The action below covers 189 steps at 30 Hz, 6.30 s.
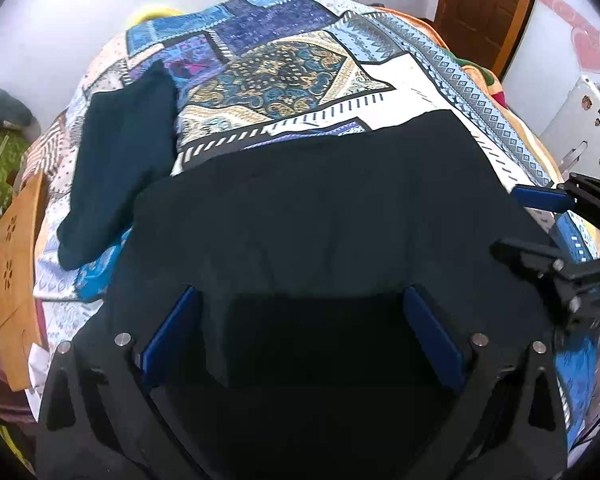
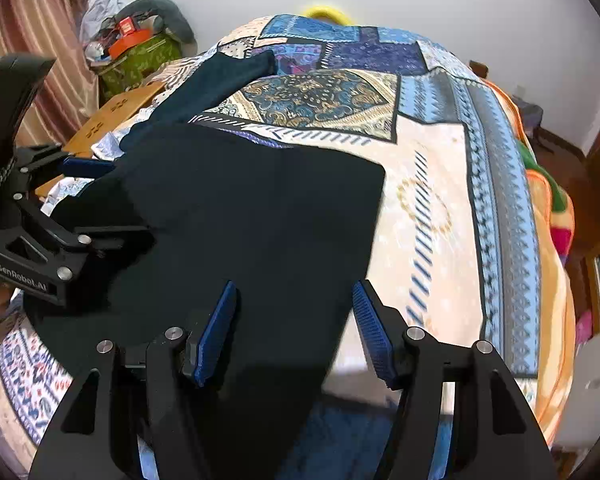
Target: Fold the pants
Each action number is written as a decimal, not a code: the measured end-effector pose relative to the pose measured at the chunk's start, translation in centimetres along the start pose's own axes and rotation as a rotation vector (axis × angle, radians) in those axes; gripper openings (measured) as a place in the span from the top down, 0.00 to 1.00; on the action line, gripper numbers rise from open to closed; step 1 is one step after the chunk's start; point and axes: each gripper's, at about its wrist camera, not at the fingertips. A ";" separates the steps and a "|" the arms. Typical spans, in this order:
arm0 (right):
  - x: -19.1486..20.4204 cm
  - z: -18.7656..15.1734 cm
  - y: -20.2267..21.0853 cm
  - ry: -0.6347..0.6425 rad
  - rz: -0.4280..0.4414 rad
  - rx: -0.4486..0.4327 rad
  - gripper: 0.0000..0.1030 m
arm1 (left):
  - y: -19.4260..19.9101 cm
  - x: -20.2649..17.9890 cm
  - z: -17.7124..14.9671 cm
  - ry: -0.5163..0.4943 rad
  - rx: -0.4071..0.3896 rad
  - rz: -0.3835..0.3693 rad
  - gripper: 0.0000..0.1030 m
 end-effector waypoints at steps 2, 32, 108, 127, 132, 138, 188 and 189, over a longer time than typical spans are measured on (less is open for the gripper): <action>-0.3 -0.5 0.4 -0.025 0.010 0.002 0.45 | 0.8 0.3 -1.2 -0.004 -0.039 0.029 0.00; 14.5 3.6 0.6 0.207 0.136 -0.066 0.45 | 7.1 21.1 -21.0 0.743 -0.037 -0.014 0.00; -1.5 -6.5 6.5 -0.240 0.093 -0.080 0.42 | 5.9 -12.5 1.9 -0.107 -0.129 -0.321 0.77; 1.7 -6.0 6.6 -0.184 0.158 -0.077 0.42 | 7.4 -0.4 6.2 -0.020 -0.234 -0.032 0.05; 1.9 -5.2 5.6 -0.189 0.171 -0.056 0.40 | 0.2 6.1 8.6 0.032 -0.099 0.075 0.05; 1.2 -4.1 4.8 -0.159 0.140 -0.051 0.41 | -7.1 8.4 7.3 -0.016 0.060 0.138 0.05; 2.9 -0.7 6.6 0.013 0.039 -0.095 0.66 | 6.6 7.2 -7.3 0.017 -0.091 0.005 0.59; 2.5 -0.3 6.8 0.004 0.036 -0.107 0.66 | 6.9 8.2 -6.7 0.053 -0.101 -0.005 0.59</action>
Point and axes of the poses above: each gripper's, at about its wrist camera, not at the fingertips, and y roughly against the way its jaws point, x to its left, z to its top, and after that the axes turned 1 degree about -z, right-handed
